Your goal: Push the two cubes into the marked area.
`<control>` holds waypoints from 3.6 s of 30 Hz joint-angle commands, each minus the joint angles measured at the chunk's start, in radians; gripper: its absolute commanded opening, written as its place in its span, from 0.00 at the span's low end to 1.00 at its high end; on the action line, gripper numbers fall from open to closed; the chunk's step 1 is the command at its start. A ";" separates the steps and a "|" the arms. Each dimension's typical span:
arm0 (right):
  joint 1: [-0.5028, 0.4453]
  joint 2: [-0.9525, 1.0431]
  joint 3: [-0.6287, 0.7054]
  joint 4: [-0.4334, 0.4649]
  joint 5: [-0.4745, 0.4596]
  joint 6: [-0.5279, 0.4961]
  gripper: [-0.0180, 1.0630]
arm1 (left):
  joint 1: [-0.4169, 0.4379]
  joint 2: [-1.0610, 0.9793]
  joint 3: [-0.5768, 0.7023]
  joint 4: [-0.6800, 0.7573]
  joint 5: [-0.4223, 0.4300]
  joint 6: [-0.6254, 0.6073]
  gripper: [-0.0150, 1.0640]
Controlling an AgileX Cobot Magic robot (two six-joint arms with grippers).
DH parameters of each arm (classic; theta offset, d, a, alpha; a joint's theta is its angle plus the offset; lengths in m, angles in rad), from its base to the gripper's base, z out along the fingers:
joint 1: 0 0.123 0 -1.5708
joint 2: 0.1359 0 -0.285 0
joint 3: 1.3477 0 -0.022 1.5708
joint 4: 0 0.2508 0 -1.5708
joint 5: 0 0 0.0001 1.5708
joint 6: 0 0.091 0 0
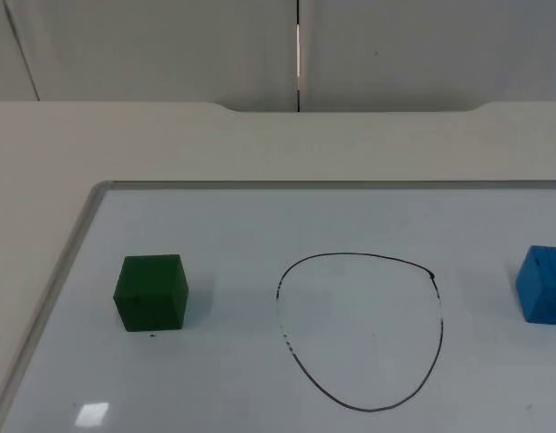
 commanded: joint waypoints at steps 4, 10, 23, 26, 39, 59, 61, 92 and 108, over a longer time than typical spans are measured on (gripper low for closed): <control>-0.004 -0.005 0.007 -0.003 -0.007 0.003 0.99 | 0.003 -0.004 0.006 0.005 -0.011 -0.008 0.99; -0.004 -0.005 0.007 -0.003 -0.007 0.003 0.99 | 0.003 -0.004 0.006 0.005 -0.011 -0.008 0.99; -0.004 -0.005 0.007 -0.005 -0.007 0.003 0.99 | 0.003 -0.004 0.006 0.005 -0.011 -0.008 0.99; -0.004 -0.005 0.007 -0.005 -0.007 0.003 0.99 | 0.003 -0.004 0.006 0.005 -0.011 -0.008 0.99; -0.004 -0.005 0.007 -0.005 -0.010 0.003 0.99 | 0.003 -0.004 0.006 0.005 -0.011 -0.008 0.99; -0.004 0.381 -0.257 0.044 -0.151 0.003 0.99 | 0.003 -0.004 0.006 0.005 -0.011 -0.008 0.99; -0.004 0.429 -0.278 0.044 -0.167 0.003 0.99 | 0.003 -0.004 0.006 0.005 -0.011 -0.008 0.99; -0.004 0.939 -0.371 0.050 -0.296 0.001 0.99 | 0.003 -0.004 0.006 -0.034 -0.013 -0.019 0.99; -0.004 0.939 -0.371 0.044 -0.332 0.006 0.99 | 0.003 0.303 -0.052 -0.086 -0.258 -0.017 0.99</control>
